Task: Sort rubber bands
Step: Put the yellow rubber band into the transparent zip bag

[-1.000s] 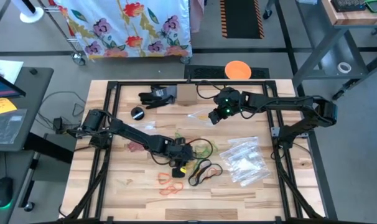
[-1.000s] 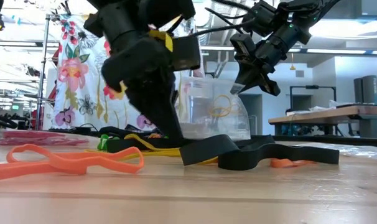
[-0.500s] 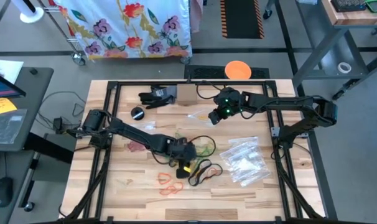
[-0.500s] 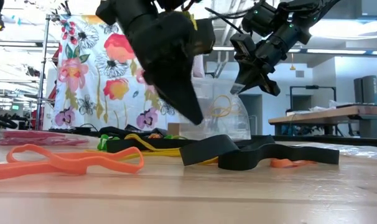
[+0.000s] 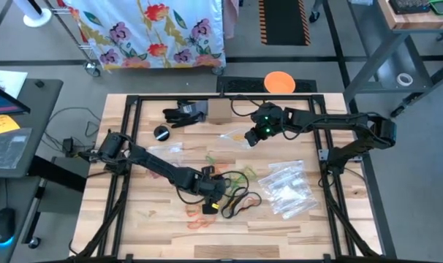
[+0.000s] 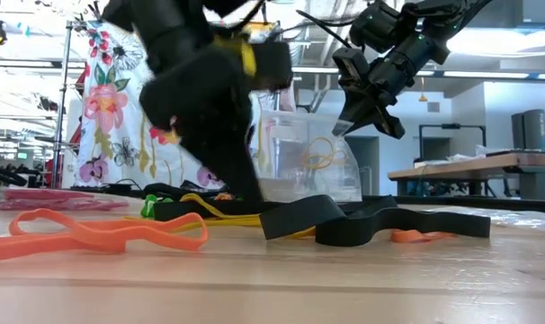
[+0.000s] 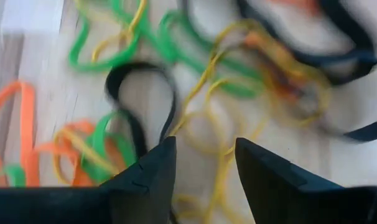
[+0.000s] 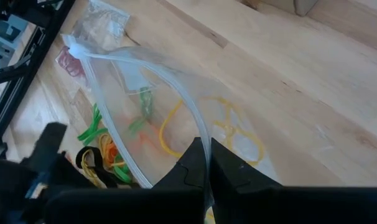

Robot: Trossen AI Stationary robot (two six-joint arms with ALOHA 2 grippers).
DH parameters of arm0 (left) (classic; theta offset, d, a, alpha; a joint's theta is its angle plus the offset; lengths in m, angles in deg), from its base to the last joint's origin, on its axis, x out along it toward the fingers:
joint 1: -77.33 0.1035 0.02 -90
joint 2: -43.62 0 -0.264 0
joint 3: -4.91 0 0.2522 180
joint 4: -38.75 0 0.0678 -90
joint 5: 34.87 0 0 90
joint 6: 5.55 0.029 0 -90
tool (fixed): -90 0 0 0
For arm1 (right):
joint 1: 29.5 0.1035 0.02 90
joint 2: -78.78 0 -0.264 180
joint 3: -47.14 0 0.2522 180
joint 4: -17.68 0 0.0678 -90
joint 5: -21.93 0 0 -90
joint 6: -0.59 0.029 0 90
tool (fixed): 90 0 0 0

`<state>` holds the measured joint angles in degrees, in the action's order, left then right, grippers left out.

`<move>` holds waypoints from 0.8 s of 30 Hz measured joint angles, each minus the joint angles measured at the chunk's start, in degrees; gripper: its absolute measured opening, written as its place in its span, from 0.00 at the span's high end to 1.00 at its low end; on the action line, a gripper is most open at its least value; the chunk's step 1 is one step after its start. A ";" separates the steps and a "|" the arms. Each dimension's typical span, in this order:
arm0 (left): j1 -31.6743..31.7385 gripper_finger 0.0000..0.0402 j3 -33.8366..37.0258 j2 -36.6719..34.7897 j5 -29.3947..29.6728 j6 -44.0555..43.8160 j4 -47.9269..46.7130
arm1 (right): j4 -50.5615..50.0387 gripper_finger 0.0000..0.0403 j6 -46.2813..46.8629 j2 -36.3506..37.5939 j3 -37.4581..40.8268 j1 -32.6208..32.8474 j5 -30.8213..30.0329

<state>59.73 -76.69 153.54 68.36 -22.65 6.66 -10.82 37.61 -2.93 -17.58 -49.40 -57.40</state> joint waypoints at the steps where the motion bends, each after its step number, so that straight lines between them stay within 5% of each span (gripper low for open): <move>1: 0.35 0.60 0.64 0.01 -0.92 -0.48 -0.07 | 0.00 1.00 0.00 0.00 0.00 -0.01 0.00; 8: 1.59 0.64 2.65 0.64 -2.77 0.74 2.28 | 0.24 1.00 -0.02 0.00 0.00 0.00 0.00; 14: 1.22 0.96 2.67 0.47 -3.49 4.25 2.65 | 0.22 1.00 -0.04 0.00 0.00 0.00 0.00; 24: -1.45 1.00 -7.87 -3.36 2.98 6.65 -14.27 | 0.23 1.00 -0.18 0.00 0.00 0.00 -0.01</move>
<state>58.28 -84.56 150.18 71.34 -16.00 -7.62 -10.59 37.42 -2.93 -17.58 -49.40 -57.41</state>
